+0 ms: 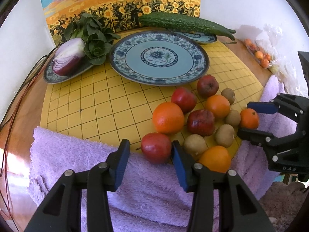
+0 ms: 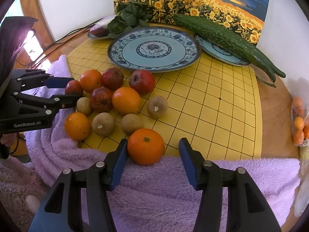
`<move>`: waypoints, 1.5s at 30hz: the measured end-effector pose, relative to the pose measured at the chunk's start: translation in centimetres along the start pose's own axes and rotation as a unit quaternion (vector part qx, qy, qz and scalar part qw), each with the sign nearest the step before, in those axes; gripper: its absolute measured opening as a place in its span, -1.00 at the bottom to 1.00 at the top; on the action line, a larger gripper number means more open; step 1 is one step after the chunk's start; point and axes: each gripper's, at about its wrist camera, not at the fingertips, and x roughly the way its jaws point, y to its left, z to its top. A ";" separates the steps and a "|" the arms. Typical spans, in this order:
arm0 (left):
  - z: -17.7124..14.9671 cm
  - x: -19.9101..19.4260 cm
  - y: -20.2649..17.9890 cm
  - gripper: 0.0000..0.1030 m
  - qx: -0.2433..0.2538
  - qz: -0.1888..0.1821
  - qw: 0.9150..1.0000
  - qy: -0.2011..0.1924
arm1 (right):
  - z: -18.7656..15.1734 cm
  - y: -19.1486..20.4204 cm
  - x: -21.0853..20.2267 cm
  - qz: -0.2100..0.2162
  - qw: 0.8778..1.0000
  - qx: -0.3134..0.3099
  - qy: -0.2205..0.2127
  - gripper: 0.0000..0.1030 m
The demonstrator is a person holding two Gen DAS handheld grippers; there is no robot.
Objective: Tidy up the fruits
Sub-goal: 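Grasp an orange with the right tool while the left tool grasps a red apple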
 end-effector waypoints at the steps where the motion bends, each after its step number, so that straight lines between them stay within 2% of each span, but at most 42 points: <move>1: 0.0 0.0 0.0 -0.10 0.001 0.001 1.000 0.000 | 0.0 0.0 0.0 -0.001 1.000 0.000 0.000 0.07; 14: -0.2 -0.1 -0.1 -0.10 0.002 0.004 1.000 -0.002 | -0.2 0.0 -0.1 -0.007 1.000 0.000 -0.003 0.07; 19: -0.3 -0.3 0.5 -0.27 -0.007 0.001 1.000 -0.003 | -0.2 0.1 -0.1 -0.010 1.000 -0.001 -0.004 0.05; 22: -0.2 -0.3 0.6 -0.27 -0.009 0.000 1.000 -0.002 | -0.1 0.1 -0.1 -0.011 1.000 0.000 -0.006 -0.07; 24: -0.2 -0.3 0.7 -0.28 -0.010 0.001 1.000 -0.003 | -0.1 0.2 -0.1 -0.007 1.000 -0.001 -0.007 -0.30; 33: -0.1 -0.8 1.4 -0.29 -0.031 -0.017 0.999 -0.002 | -0.1 0.1 -0.1 0.004 1.000 0.003 -0.008 -0.31; 45: 0.5 -2.5 1.8 -0.30 -0.042 -0.014 0.999 -0.018 | 0.2 -0.2 -1.0 0.017 1.000 0.009 -0.022 -0.31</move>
